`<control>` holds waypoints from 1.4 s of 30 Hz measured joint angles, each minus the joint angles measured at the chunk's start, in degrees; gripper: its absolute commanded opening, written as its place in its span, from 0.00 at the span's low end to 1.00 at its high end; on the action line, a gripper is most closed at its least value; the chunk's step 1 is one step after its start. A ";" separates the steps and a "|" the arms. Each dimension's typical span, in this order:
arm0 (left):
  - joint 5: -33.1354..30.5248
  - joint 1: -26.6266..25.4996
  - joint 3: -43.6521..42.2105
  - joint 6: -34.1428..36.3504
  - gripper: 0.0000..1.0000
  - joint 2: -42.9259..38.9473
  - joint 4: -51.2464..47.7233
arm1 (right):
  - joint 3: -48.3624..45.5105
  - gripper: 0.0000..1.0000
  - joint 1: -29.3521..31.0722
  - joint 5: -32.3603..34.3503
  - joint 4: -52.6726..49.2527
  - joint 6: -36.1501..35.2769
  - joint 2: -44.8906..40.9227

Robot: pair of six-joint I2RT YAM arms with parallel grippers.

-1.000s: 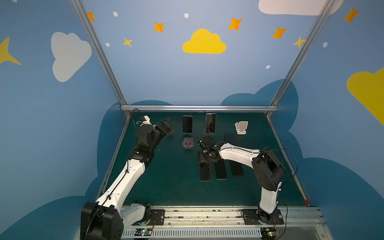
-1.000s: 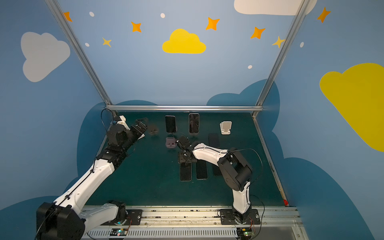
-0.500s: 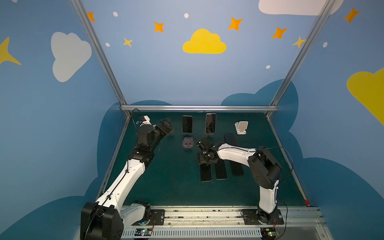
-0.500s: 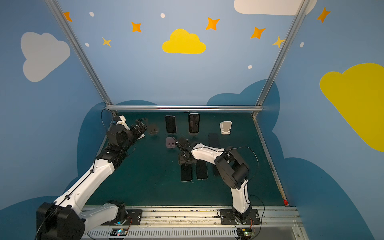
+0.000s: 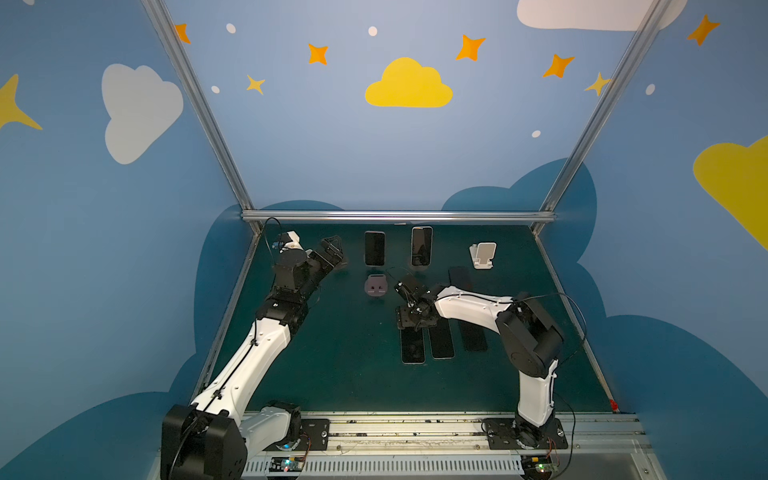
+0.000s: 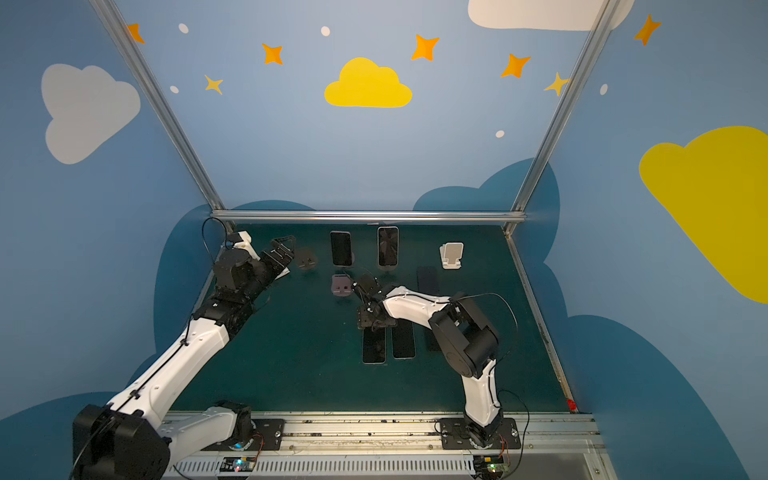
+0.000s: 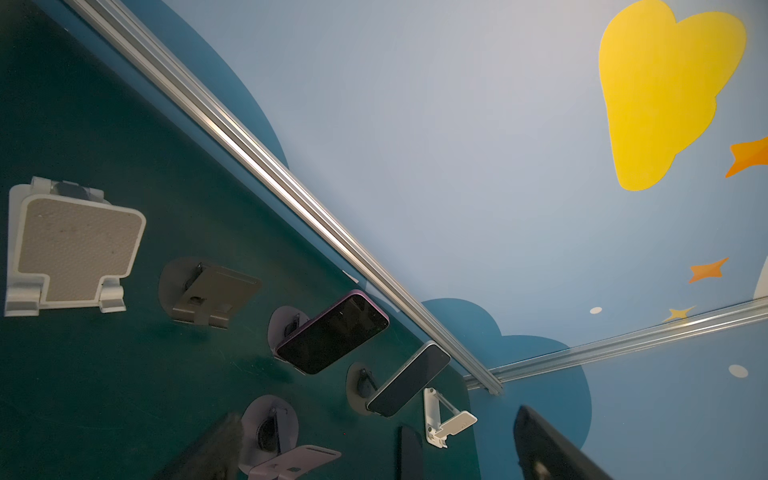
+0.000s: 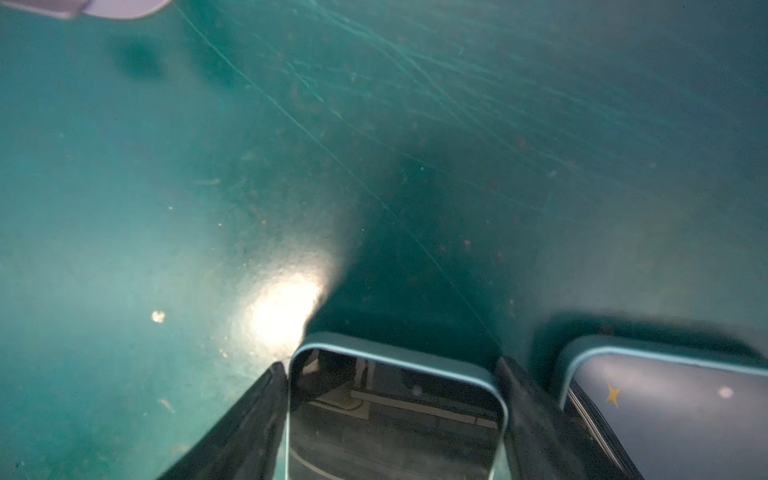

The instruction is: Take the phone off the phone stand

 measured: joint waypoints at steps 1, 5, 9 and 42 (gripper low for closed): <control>0.00 0.00 0.00 0.00 1.00 0.00 -0.02 | 0.15 0.79 0.00 -0.02 -0.17 0.00 -0.02; 0.04 -0.02 0.00 0.09 1.00 0.00 -0.02 | 0.96 0.84 -0.02 0.31 -1.51 0.09 -1.25; -0.81 -0.79 1.14 1.70 1.00 0.26 -2.75 | 1.42 0.86 -0.09 0.46 -2.73 0.15 -5.75; -21.29 -21.66 38.16 27.41 0.98 46.14 -40.30 | -32.70 0.91 -6.51 12.63 5.99 -1.99 -62.05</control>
